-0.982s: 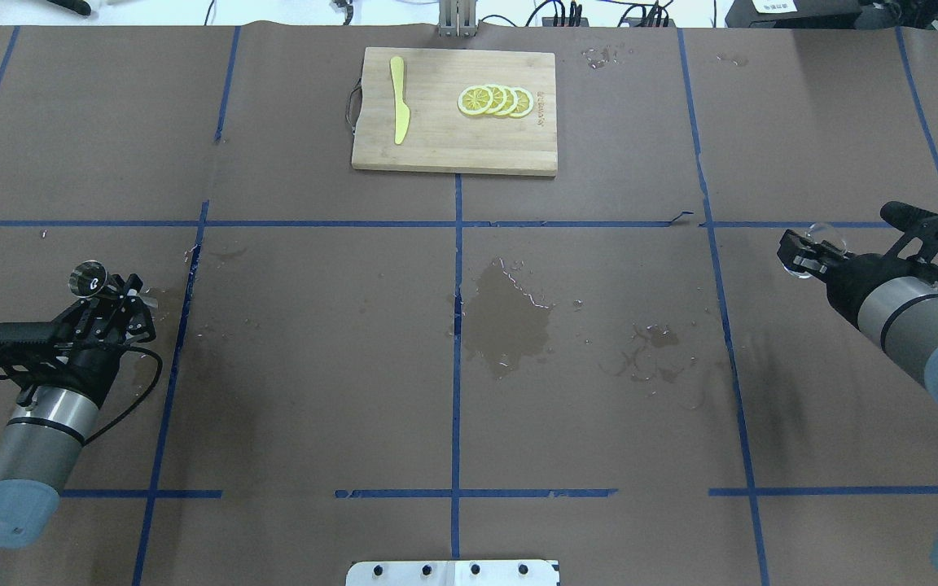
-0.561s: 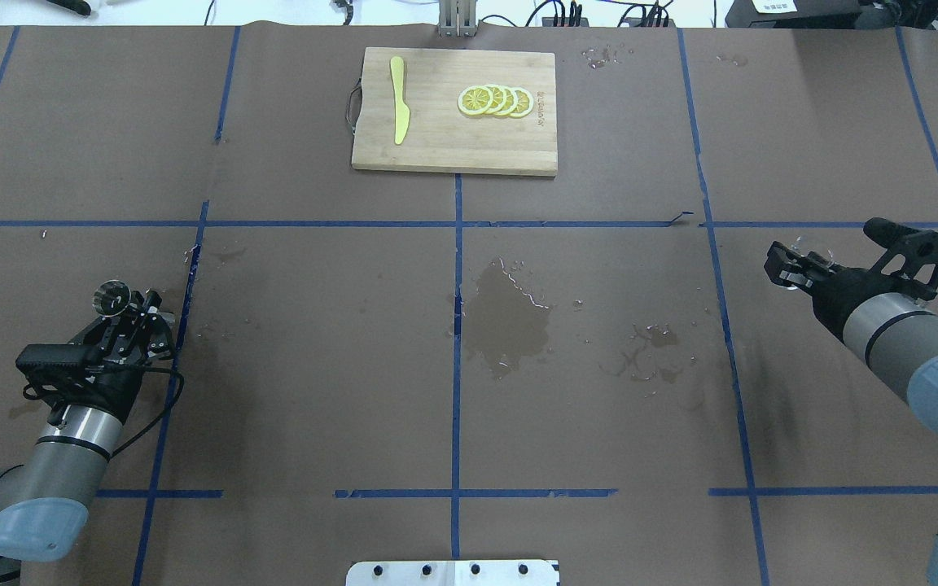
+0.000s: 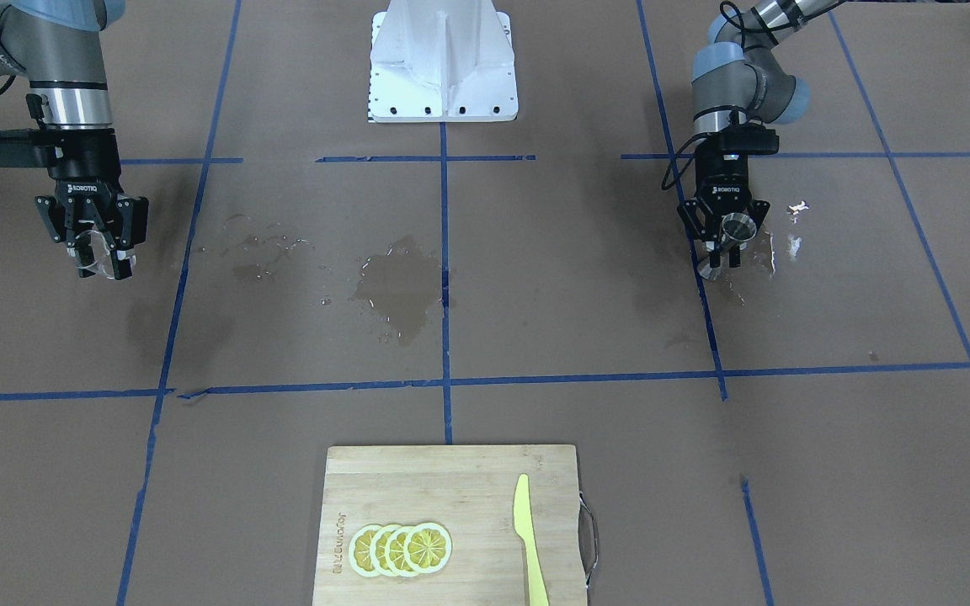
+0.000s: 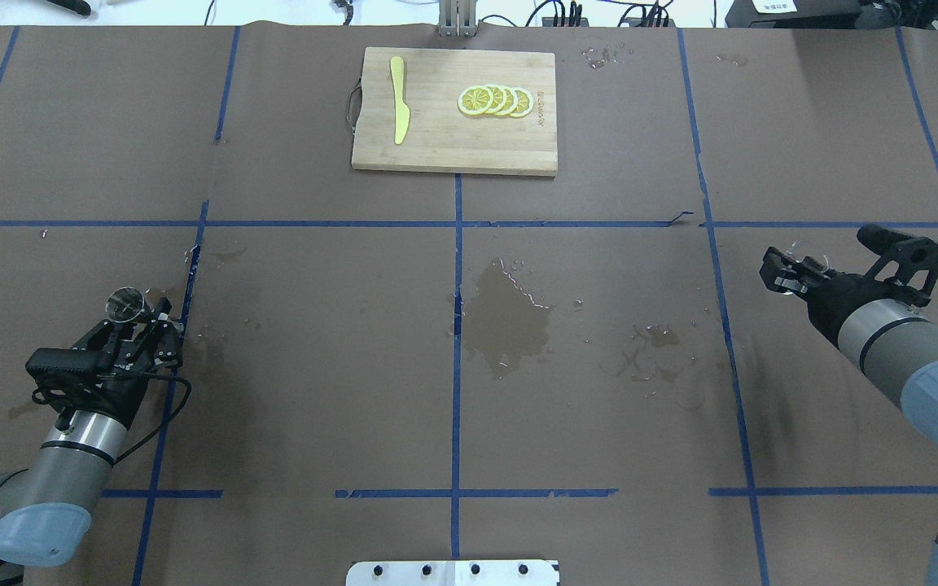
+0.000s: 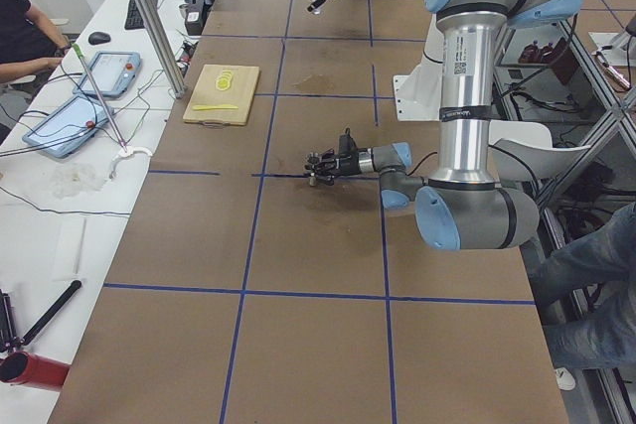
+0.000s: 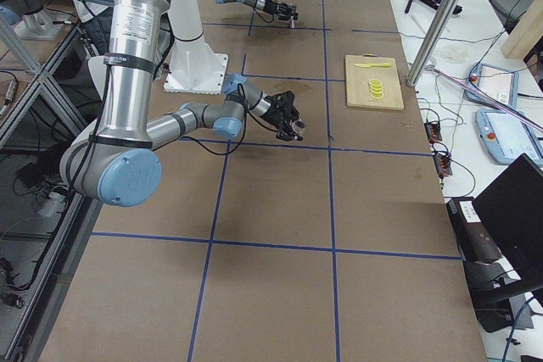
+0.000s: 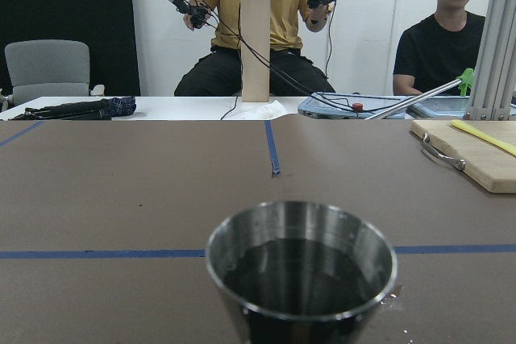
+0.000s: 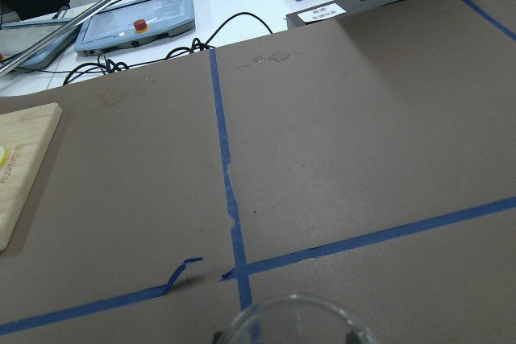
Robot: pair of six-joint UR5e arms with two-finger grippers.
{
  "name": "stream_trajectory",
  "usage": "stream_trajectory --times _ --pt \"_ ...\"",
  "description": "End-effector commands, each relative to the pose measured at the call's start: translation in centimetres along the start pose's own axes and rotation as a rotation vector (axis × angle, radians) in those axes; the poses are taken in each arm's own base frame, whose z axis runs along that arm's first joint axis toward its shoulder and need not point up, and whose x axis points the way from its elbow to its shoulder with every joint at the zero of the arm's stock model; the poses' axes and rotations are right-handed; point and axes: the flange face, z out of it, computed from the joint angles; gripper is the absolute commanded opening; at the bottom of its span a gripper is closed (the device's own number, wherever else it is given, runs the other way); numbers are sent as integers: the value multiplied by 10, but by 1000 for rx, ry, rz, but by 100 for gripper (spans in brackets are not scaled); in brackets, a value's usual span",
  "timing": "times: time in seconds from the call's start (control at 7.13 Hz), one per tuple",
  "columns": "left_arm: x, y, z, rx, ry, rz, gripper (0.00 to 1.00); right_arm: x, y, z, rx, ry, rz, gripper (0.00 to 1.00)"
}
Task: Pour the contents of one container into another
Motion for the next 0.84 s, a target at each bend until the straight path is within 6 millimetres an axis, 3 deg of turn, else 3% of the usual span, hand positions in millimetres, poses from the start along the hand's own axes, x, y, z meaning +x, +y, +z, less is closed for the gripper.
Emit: stream_trajectory --times 0.0,0.14,0.28,0.42,0.56,0.7 --pt "0 -1 0 -3 2 23 58 -1 2 0 -2 -2 -3 0" --pt "1 -1 0 -13 7 21 67 -2 3 0 -1 -2 -3 0" --pt "0 0 -1 -30 16 17 100 -2 4 0 3 -1 -6 0" --pt "3 -2 -4 -85 48 1 100 -3 7 -1 11 -2 -13 0" --pt "11 -24 -15 -148 110 32 100 -4 10 -1 17 -1 -18 0" --pt "5 -24 -20 -199 134 43 100 -4 11 -1 23 -2 -20 0"
